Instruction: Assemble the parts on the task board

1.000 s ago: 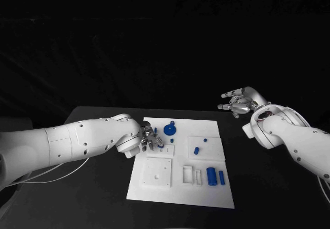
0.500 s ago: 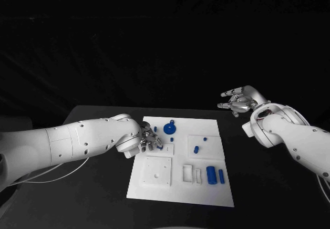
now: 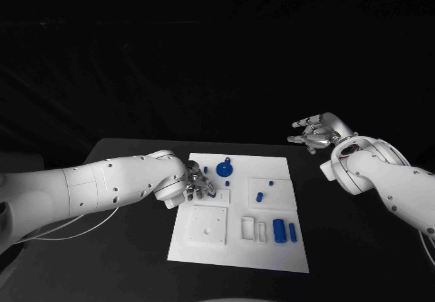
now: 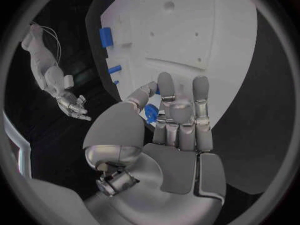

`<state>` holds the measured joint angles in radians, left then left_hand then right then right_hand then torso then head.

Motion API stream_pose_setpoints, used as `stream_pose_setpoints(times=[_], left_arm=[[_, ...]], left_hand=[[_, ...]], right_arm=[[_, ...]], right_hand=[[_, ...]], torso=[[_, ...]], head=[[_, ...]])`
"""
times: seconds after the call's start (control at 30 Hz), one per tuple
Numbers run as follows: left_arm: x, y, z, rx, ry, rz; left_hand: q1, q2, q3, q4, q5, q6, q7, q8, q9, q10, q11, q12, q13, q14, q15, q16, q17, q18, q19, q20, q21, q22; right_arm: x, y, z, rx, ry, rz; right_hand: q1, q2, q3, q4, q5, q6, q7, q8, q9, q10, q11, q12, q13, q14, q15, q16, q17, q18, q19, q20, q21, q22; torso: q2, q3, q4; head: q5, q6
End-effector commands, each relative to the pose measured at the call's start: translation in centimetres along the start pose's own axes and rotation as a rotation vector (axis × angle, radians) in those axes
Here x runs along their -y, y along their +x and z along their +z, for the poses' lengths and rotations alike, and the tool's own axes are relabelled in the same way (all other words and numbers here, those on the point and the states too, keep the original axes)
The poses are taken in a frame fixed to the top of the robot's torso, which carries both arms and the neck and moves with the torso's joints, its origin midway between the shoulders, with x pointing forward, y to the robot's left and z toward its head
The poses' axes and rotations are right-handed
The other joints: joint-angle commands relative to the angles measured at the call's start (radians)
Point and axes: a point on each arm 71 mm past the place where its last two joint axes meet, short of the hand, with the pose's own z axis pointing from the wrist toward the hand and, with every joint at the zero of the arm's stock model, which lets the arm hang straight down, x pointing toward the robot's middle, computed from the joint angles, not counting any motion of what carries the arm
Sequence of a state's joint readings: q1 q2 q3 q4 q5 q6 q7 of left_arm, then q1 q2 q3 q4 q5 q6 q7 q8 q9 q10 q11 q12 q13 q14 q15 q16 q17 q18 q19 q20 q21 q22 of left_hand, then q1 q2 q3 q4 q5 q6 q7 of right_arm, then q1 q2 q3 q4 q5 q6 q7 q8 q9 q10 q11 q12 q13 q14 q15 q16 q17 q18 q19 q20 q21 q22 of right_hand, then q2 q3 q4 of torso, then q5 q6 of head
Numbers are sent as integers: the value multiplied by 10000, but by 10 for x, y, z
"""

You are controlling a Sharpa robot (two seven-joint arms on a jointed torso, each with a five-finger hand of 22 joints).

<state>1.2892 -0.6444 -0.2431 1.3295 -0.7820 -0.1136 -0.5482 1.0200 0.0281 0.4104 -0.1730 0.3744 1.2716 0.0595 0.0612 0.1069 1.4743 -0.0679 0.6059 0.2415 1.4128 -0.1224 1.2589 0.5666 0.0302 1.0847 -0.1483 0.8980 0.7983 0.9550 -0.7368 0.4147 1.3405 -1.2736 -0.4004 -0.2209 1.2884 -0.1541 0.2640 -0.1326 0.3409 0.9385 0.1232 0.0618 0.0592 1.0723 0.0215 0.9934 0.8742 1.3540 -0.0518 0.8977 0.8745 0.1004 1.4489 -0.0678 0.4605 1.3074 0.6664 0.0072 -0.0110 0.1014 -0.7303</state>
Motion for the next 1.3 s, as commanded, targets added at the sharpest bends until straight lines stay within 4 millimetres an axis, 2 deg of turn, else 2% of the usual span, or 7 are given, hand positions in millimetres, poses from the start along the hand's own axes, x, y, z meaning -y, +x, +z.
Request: stream_pose_setpoints(times=[0.03,0.5,0.63,1.3], left_arm=[[2,2,0,-141,7,115],[3,4,1,-121,-30,192],[3,5,1,-206,-50,252],[0,4,2,-257,-149,721]], left_hand=[[101,201,71,-3,53,1714,-1071,62,5434,415,-180,41,2,54,-147,41,12,-54,-9,-9,42,14],[113,192,62,22,5,1693,-1065,58,5446,416,-173,16,-14,32,-139,23,-44,-69,-42,-7,38,47],[120,190,62,25,0,1692,-1065,59,5443,417,-172,10,-18,33,-138,22,-42,-70,-45,-6,37,52],[151,174,72,-3,17,1692,-1062,60,5427,416,-170,3,-29,34,-136,20,-61,-63,-49,-2,38,78]], right_arm=[[-2,1,0,-102,-205,-183],[-2,2,0,-125,-187,-195],[-2,2,0,-142,-176,-192],[-1,3,1,-167,-140,-174]], right_hand=[[-101,34,-5,-10,45,48,4,-27,2,-55,-48,24,-13,-36,-3,30,-3,153,65,-20,-18,467],[-94,39,-17,6,59,33,8,-29,1,-69,-45,15,-24,-45,-2,21,-6,156,56,-19,-66,457],[-94,39,-17,6,59,33,8,-29,1,-69,-45,15,-24,-45,-2,21,-6,156,56,-19,-66,457],[-89,46,-20,21,61,28,8,-29,1,-58,-47,28,-16,-38,-3,22,-5,155,69,-20,-50,462]], torso=[[1,3,3],[2,1,7],[0,2,0],[-2,-1,13]], head=[[-3,2],[-20,-47],[18,-68],[39,-117]])
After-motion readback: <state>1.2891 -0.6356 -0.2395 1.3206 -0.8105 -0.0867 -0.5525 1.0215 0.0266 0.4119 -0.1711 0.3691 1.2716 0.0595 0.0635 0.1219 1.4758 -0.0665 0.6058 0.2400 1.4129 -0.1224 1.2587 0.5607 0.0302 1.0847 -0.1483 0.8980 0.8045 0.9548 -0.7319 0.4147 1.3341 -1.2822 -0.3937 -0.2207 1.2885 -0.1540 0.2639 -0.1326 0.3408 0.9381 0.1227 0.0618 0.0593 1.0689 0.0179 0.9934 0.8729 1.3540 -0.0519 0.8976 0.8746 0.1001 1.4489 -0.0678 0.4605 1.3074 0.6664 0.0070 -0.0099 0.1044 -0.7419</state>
